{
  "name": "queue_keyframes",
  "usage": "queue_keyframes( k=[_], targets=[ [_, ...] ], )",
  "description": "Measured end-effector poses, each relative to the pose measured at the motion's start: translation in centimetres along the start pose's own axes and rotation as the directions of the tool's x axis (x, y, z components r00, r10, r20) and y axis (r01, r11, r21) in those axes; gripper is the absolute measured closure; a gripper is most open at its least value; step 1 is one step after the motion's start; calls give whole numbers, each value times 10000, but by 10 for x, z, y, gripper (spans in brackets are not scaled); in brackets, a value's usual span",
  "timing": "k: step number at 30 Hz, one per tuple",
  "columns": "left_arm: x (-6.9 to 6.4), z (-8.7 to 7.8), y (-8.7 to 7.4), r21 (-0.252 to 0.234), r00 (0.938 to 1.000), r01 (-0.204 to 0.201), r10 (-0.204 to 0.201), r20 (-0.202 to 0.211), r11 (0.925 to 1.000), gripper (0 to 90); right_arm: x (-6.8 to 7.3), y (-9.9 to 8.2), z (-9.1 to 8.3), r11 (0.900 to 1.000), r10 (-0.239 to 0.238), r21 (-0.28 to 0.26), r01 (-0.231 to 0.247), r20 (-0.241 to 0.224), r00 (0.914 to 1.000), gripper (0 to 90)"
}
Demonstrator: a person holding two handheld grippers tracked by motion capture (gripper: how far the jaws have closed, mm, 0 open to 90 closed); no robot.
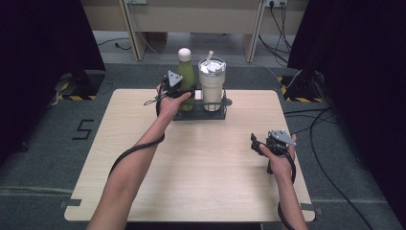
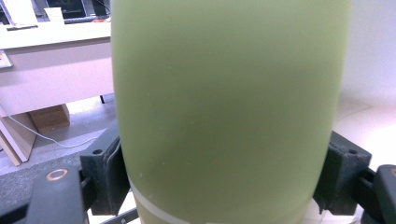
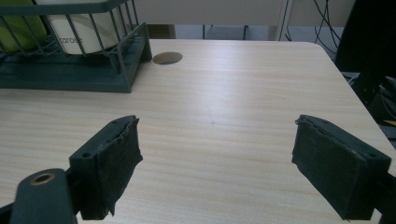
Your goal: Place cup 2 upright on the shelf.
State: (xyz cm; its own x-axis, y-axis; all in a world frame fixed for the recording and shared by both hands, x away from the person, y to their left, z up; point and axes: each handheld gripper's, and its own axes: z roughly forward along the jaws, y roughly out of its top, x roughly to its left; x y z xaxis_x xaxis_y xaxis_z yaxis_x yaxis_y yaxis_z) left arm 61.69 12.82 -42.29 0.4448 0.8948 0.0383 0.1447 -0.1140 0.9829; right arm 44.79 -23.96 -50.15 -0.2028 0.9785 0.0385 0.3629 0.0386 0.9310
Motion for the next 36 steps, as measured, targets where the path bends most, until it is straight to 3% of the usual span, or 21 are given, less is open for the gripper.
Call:
queue_keyframes(
  k=[17,36],
  targets=[
    [-1,-5,-4,-17,10000,1,-1,8,10000,136,1,-1,1,10000,-8,75,8,-4,10000,150],
    [-4,-25,0,-170,9989,-458,456,-102,9988,91,2,-2,1,9999,-54,113,55,-22,10000,150]
  ],
)
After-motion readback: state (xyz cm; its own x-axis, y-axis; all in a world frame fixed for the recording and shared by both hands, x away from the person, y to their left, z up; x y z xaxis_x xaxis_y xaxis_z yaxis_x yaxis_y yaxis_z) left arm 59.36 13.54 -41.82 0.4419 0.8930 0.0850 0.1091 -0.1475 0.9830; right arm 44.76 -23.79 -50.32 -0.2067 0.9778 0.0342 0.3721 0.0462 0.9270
